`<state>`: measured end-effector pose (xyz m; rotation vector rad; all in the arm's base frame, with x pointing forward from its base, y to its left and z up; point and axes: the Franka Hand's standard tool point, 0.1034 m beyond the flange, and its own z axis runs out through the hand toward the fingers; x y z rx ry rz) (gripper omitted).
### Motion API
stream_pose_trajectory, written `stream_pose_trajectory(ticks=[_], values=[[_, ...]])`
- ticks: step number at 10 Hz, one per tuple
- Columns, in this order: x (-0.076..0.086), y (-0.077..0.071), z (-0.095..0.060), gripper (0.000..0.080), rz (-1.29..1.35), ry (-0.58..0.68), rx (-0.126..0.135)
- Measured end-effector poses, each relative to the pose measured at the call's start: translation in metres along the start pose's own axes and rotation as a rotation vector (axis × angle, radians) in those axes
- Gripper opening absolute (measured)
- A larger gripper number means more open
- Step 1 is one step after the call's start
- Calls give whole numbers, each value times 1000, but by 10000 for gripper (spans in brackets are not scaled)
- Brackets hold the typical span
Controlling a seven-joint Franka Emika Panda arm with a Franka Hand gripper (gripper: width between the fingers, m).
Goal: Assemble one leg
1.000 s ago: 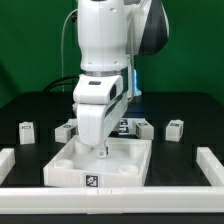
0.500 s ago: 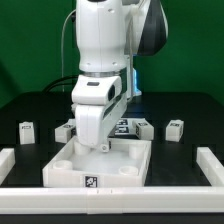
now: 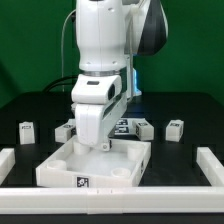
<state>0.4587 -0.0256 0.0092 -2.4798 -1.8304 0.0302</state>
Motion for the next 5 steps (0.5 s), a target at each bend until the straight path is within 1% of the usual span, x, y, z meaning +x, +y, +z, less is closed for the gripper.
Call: stream_pose_trajectory(ticks=[4,5], values=[[0,0,0,64,-1,0,-1],[0,4,0,64,-87,-6,-3]])
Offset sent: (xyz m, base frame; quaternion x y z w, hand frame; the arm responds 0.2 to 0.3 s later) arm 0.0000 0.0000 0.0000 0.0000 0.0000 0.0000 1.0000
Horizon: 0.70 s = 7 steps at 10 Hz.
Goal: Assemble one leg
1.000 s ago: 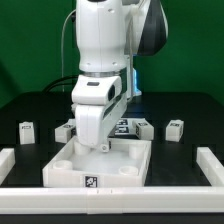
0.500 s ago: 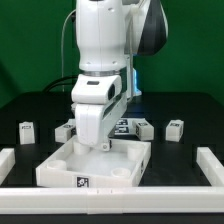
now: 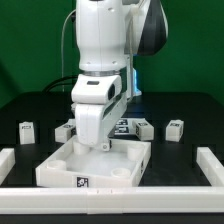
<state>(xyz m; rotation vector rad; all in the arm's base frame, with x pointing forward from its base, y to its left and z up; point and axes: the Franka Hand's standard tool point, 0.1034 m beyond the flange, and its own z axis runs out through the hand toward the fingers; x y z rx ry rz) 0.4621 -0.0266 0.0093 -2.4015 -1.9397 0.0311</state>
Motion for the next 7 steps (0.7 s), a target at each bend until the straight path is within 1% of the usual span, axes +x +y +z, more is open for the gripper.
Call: stream_pose_trajectory(ticks=[1,2,3,4,5,6,7], values=[[4,5,0,64,-64,-11,-10],[13,8,1,64,-138,-27,-20],[20,10,1,64,-175,-35,-25],[22,12,-1,64,-179,-35,-24],[29,10,-3,63,-132,-35,-18],[46,5,-3,63,-107,-34,-2],[60,5,-1,63,-99,-28,0]])
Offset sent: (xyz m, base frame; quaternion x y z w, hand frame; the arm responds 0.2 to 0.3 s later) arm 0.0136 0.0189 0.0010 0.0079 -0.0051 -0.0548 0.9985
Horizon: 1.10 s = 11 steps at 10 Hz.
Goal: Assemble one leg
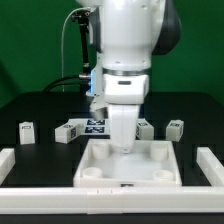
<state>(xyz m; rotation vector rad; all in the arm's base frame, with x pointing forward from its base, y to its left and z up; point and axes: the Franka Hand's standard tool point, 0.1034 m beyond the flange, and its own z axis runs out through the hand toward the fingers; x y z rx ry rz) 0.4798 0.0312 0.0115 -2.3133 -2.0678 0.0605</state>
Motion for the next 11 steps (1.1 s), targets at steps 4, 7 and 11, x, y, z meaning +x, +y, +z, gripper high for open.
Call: stream_pose_trajectory(ticks=[4,7,11], values=[[21,5,3,64,-19,11,7],[24,5,2,64,-16,15,4],[26,7,3,64,-67,18,-4]])
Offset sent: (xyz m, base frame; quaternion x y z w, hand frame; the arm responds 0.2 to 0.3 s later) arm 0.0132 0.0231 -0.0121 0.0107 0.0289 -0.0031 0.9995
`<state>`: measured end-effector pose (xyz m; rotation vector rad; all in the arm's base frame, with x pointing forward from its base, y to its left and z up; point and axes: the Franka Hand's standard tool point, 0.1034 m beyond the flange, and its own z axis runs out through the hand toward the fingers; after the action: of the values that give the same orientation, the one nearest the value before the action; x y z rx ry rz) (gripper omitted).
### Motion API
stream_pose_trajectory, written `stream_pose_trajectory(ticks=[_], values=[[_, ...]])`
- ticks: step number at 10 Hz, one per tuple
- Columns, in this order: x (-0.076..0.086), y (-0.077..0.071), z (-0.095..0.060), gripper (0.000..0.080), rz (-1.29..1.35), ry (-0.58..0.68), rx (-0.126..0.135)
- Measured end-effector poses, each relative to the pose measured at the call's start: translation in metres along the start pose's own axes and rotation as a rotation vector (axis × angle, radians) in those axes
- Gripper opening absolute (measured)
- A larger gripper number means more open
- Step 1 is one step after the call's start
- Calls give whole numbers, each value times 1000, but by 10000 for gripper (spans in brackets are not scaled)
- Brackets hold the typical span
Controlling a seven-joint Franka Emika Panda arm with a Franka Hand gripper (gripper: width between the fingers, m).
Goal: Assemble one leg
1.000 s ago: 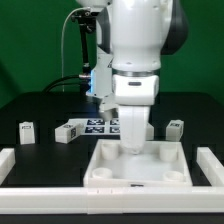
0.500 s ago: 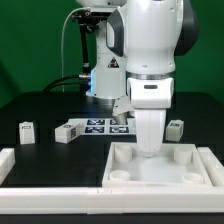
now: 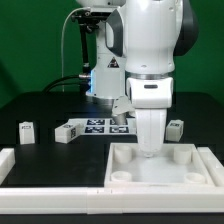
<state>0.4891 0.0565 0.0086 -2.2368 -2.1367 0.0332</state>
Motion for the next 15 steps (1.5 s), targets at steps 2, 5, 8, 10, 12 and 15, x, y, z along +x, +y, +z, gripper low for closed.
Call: stream_pose_trajectory(ticks=[2,5,8,10,12,15], values=[[2,4,0,64,-29,-9,1],[1,4,0,171,-27,-8,0],[1,4,0,441,-26,-8,0],[1,4,0,601,-26,-8,0],[1,4,0,647,-26,-8,0],[1,3,0,649,-23,-8,1]])
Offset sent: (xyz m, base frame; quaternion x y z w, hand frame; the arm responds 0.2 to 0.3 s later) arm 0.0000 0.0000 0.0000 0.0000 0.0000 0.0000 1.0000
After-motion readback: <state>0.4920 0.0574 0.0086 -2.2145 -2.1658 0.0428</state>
